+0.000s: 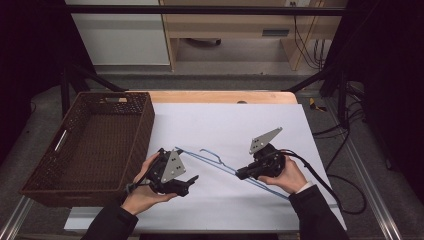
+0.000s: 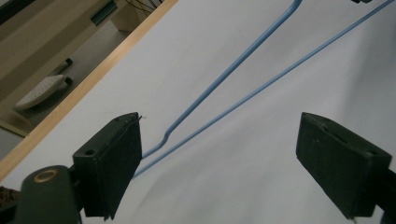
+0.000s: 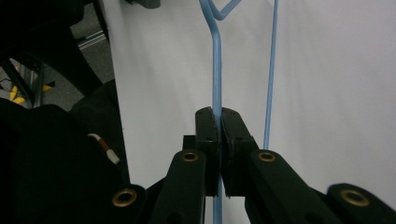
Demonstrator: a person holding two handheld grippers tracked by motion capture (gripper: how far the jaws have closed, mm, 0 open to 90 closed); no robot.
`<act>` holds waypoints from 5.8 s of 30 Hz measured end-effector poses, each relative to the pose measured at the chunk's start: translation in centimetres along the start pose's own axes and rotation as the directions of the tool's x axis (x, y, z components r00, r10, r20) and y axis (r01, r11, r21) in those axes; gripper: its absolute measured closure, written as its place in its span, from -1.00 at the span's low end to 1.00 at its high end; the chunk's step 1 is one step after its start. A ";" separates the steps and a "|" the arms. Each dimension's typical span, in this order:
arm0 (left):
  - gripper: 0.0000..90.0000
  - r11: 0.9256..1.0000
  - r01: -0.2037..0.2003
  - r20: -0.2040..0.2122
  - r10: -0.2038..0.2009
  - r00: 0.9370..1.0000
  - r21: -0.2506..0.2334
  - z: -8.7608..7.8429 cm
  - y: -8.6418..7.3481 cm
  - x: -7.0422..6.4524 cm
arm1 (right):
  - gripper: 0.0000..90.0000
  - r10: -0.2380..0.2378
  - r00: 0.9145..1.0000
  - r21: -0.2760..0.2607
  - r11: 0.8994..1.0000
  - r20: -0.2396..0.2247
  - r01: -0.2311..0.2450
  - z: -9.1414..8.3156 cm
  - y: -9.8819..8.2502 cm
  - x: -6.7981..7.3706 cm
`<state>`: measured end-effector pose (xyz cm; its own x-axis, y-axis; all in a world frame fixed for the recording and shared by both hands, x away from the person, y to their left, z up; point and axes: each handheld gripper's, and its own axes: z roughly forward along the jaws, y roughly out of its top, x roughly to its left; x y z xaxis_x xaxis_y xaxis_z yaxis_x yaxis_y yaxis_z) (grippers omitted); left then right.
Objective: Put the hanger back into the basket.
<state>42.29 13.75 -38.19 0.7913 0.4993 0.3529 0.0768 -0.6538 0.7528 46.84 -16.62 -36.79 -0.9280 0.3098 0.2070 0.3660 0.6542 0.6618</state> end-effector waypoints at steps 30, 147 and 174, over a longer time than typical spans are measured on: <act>0.49 0.940 -0.327 -0.047 0.333 0.942 0.094 3.8 0.6 -2.7 | 0.95 0.049 0.992 -0.004 0.999 -0.120 -0.050 1.9 -0.5 0.4; 0.93 0.914 0.234 -0.363 -0.105 0.926 0.332 -6.2 8.4 10.1 | -0.86 0.339 0.831 -0.441 0.889 0.442 -0.128 -3.1 -10.1 -0.1; 0.93 0.874 0.367 -0.510 -0.168 0.843 0.319 -11.3 3.3 15.3 | -0.93 0.352 0.815 -0.440 0.888 0.461 -0.134 -3.2 -10.1 -0.1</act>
<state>47.76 25.67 -24.02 0.3450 0.8213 0.4543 0.5511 -0.5691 0.6102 42.98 -25.46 -41.19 -0.5956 0.8002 0.0696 0.4190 0.2356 0.8769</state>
